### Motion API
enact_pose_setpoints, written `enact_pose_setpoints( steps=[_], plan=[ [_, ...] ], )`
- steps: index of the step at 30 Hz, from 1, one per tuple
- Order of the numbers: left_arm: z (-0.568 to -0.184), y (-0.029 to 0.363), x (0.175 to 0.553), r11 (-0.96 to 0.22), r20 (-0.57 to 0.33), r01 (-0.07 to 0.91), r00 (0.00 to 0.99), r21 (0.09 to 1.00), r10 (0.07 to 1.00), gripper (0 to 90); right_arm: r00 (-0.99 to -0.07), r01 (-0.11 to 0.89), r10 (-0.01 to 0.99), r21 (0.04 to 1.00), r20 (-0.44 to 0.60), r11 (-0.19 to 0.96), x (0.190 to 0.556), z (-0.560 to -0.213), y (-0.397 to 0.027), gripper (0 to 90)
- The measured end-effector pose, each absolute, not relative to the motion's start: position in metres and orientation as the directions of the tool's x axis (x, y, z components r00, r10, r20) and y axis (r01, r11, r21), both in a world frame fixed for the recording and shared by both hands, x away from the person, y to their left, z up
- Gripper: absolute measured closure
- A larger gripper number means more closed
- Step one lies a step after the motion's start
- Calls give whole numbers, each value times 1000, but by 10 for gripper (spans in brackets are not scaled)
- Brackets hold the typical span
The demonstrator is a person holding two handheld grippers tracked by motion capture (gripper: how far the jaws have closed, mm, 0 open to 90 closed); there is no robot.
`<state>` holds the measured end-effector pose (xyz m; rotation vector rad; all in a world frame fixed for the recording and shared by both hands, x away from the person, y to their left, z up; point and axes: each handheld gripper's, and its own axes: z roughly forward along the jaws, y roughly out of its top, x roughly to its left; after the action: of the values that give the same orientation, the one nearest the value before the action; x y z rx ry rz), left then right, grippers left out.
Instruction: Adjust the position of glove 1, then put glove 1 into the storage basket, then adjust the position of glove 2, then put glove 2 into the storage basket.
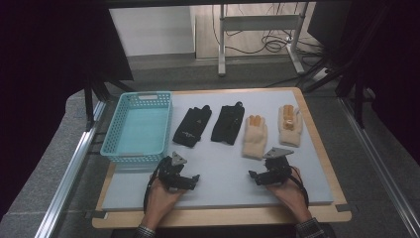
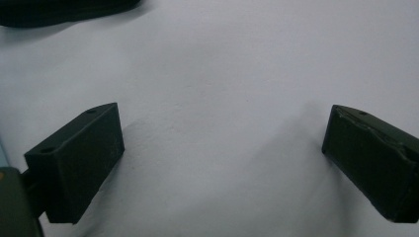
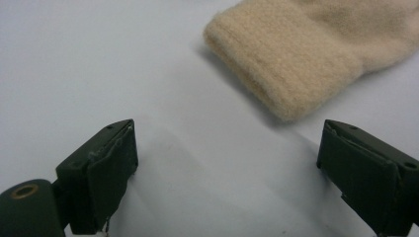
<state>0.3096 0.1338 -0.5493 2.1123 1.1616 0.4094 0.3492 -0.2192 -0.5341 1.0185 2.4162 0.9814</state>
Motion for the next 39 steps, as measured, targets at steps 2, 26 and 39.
enact_pose_setpoints(
  steps=[2,26,39],
  plan=[
    [-549,134,309,-367,-49,617,551,696,833,29,-686,491,726,709,-43,506,349,-534,-219,77],
    [-550,134,309,-364,-48,614,549,700,834,35,-687,491,726,711,-39,503,349,-534,-220,81],
    [-549,134,309,-370,-45,614,553,698,832,35,-687,491,725,710,-40,504,348,-532,-219,117]
  ],
)
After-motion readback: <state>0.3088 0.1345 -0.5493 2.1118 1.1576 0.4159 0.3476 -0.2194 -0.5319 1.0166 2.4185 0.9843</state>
